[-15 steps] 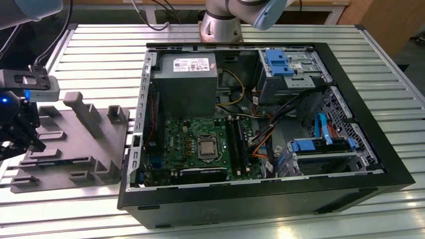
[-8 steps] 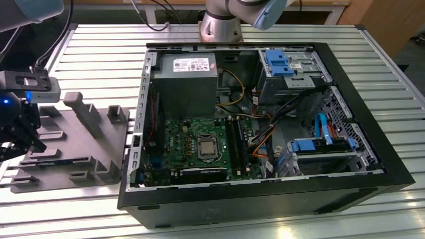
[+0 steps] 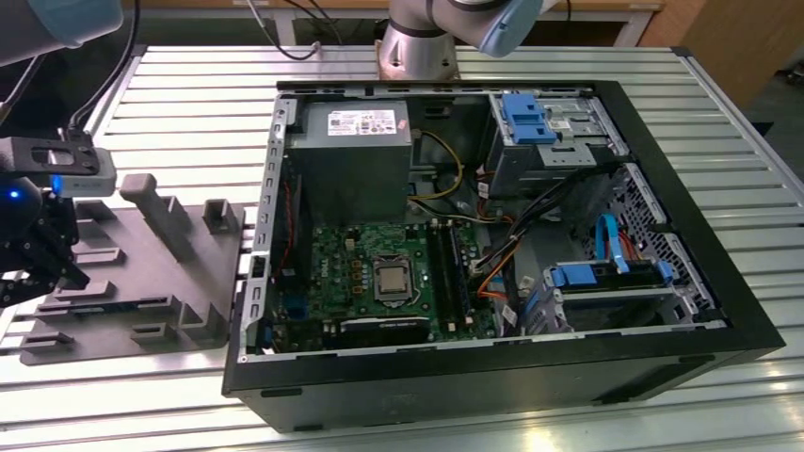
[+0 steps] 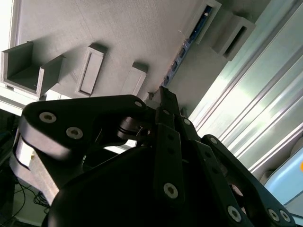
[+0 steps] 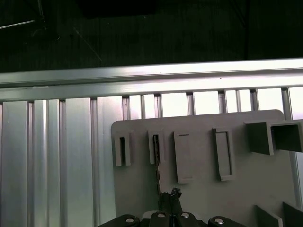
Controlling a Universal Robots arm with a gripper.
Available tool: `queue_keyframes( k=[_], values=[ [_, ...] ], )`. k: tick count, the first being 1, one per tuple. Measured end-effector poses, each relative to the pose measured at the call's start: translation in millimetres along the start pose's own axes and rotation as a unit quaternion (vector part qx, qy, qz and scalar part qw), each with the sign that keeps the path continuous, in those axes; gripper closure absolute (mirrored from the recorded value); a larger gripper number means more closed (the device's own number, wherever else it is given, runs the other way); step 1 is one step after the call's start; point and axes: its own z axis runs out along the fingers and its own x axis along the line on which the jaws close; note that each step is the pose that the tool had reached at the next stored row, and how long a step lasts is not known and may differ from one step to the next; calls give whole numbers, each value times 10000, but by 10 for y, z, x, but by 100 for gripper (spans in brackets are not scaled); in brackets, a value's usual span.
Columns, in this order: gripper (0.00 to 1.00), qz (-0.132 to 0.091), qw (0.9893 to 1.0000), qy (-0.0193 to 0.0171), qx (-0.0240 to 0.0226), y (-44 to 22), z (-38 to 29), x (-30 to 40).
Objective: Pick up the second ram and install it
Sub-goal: 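Pick up the second ram and move it above second insertion slot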
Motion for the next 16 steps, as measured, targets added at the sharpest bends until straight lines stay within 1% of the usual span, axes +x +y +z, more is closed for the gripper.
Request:
queue_keyframes(
  k=[11,16],
  values=[
    [89,-1,10000,0,0,-1,32,1],
    [89,-1,10000,0,0,-3,60,2]
  ],
)
